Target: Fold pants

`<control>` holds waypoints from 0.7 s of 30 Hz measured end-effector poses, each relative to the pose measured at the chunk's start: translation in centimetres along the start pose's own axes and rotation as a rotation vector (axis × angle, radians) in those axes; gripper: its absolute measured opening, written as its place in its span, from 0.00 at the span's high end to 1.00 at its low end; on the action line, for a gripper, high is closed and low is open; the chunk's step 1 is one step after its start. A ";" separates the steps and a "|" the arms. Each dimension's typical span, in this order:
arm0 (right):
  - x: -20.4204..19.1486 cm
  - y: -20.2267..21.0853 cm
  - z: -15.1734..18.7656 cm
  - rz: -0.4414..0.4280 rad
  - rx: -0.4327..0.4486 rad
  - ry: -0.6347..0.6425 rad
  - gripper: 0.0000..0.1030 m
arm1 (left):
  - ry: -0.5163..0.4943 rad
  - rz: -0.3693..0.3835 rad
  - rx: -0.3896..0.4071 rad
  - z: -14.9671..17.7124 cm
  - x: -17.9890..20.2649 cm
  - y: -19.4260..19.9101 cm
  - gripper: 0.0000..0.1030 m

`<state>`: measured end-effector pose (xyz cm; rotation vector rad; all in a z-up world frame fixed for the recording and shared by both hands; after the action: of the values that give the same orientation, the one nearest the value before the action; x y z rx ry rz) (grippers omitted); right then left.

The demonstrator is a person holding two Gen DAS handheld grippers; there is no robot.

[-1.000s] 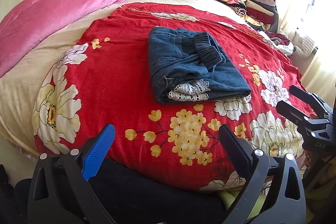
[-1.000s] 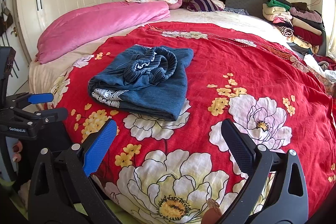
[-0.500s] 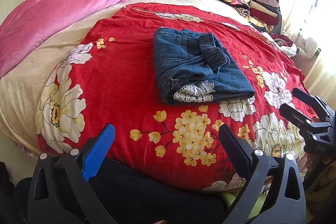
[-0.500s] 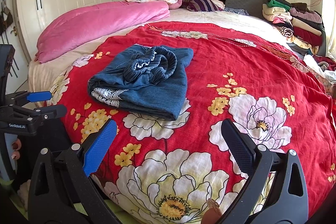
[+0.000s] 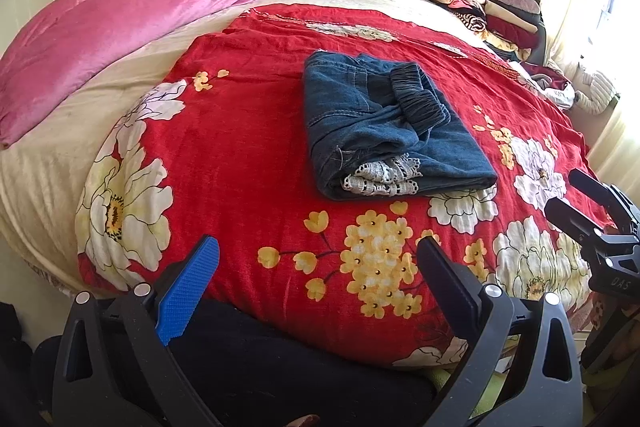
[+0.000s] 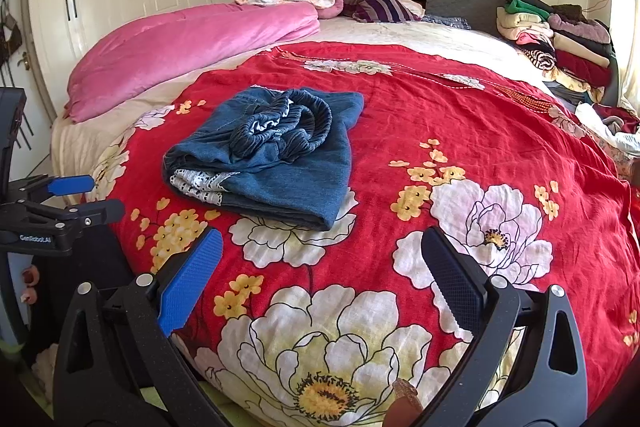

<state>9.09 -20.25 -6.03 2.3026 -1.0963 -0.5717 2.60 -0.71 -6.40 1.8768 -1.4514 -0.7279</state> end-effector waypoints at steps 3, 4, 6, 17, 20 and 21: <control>-0.1 0.0 0.0 0.002 -0.001 -0.001 0.09 | 0.003 0.001 -0.001 0.0 -0.1 -0.1 0.04; 0.0 0.0 0.0 0.002 -0.001 0.000 0.09 | 0.002 -0.001 -0.001 0.0 -0.1 -0.1 0.04; 0.0 -0.1 0.0 0.001 -0.003 0.001 0.09 | 0.004 0.002 -0.001 0.0 -0.1 -0.1 0.04; 1.4 -0.2 0.1 0.032 -0.008 -0.020 0.09 | 0.039 0.020 -0.021 -0.1 -0.9 -0.8 0.04; 4.3 0.4 -0.2 0.086 0.001 -0.051 0.09 | 0.097 0.008 -0.014 -1.4 -3.5 -1.8 0.04; 5.2 0.6 -0.3 0.104 0.004 -0.062 0.09 | 0.115 -0.030 -0.013 -2.2 -4.9 -2.5 0.04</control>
<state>11.94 -24.65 -6.15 2.2294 -1.2403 -0.6044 4.64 4.85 -6.79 1.9026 -1.3463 -0.6315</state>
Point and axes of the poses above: each gripper's, at about its wrist camera, not at the fingertips, and y roughly against the way its jaws point, x to its right, z to its underside, the point moved 7 cm from there along -y, roughly the way its jaws point, and after that the axes turned 9 degrees about -z, right-handed, at the moved point
